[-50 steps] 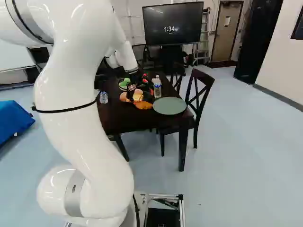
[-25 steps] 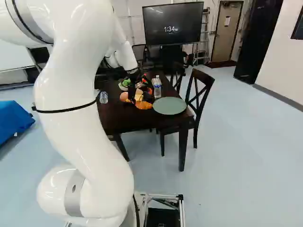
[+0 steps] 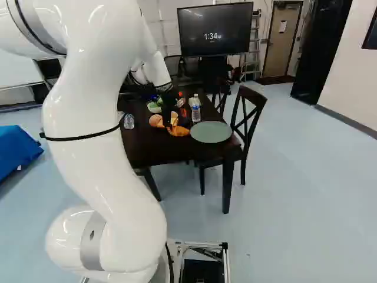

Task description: Move the croissant to the empty plate

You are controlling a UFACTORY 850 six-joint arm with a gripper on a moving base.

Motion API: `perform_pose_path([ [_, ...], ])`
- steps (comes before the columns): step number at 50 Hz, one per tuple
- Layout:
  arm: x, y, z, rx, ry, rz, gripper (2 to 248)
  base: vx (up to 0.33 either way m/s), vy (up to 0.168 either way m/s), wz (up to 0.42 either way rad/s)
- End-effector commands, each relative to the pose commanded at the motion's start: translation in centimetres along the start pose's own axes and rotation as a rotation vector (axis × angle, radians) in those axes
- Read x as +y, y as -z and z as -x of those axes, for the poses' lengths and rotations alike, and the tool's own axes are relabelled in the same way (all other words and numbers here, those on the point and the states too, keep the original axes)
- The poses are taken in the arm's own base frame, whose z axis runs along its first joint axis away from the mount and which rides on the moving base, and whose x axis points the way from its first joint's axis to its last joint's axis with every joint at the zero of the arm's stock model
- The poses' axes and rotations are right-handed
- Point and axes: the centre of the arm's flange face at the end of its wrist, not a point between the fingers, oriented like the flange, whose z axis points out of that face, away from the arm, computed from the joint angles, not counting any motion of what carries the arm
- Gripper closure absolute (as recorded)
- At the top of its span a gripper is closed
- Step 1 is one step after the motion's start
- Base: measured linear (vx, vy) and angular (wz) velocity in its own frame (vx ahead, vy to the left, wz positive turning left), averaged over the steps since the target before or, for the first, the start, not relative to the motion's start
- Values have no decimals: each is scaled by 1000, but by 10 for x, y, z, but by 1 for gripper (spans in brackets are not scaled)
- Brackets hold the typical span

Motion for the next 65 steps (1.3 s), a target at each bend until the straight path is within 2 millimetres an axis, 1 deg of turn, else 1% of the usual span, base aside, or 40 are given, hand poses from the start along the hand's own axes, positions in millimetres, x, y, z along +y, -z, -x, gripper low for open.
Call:
perform_pose_path([
  [36, 0, 0, 0, 0, 378, 0, 3, 0, 0, 0],
  [65, 2, 0, -1, 0, 378, 1, 3, 0, 0, 0],
])
